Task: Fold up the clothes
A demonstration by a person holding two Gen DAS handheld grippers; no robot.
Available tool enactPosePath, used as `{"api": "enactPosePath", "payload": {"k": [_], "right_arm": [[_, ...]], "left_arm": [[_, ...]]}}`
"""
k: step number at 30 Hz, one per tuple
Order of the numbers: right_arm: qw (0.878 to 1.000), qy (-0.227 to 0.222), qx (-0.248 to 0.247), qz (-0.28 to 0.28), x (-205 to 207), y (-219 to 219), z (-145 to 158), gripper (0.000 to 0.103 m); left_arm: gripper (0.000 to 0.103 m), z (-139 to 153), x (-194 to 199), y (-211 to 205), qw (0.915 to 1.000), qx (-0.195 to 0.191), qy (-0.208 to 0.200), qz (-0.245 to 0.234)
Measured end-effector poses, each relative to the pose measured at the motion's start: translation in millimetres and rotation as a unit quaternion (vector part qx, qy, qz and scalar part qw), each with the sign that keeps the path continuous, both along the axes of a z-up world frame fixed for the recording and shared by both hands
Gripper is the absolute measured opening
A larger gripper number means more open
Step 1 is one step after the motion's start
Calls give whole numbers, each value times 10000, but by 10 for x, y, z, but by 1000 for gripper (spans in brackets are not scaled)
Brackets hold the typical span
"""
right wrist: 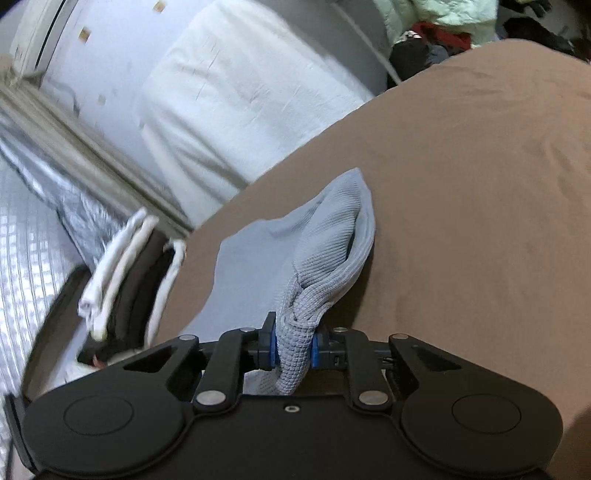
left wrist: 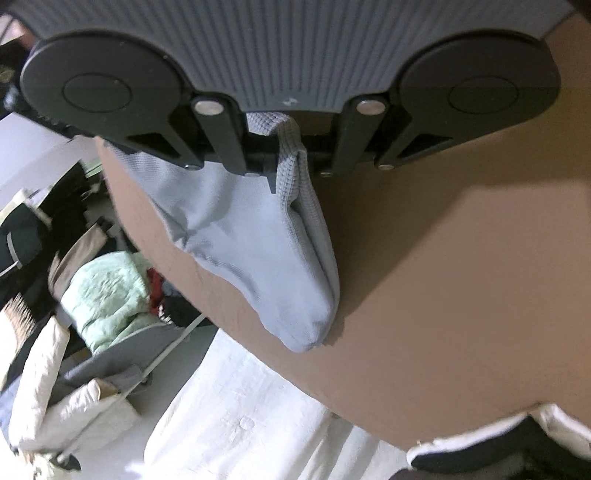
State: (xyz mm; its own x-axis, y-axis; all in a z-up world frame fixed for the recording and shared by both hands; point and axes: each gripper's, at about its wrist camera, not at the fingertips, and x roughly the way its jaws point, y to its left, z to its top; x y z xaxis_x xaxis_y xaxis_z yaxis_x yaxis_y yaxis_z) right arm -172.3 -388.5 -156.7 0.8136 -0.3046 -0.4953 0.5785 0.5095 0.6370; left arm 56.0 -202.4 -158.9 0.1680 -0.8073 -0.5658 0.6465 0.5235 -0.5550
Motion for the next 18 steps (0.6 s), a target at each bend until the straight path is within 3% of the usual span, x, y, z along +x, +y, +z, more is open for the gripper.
{"api": "enactPosePath", "payload": {"k": [3, 6, 9, 12, 18], "right_arm": [[9993, 211, -13, 293, -74, 201, 185, 19], [9974, 421, -25, 585, -147, 402, 370, 19], [9954, 545, 172, 775, -251, 494, 466, 19], [9933, 684, 437, 822, -327, 524, 432, 20], [9900, 894, 386, 1017, -446, 650, 454, 19]], "left_arm": [[6, 301, -195, 228, 9990, -323, -281, -110], [6, 601, -391, 465, 9975, -357, -561, -224], [6, 626, -445, 632, 9988, -174, -385, -247], [6, 466, -459, 838, 9997, -29, -77, -212], [7, 540, -618, 804, 9976, 275, -514, -366]]}}
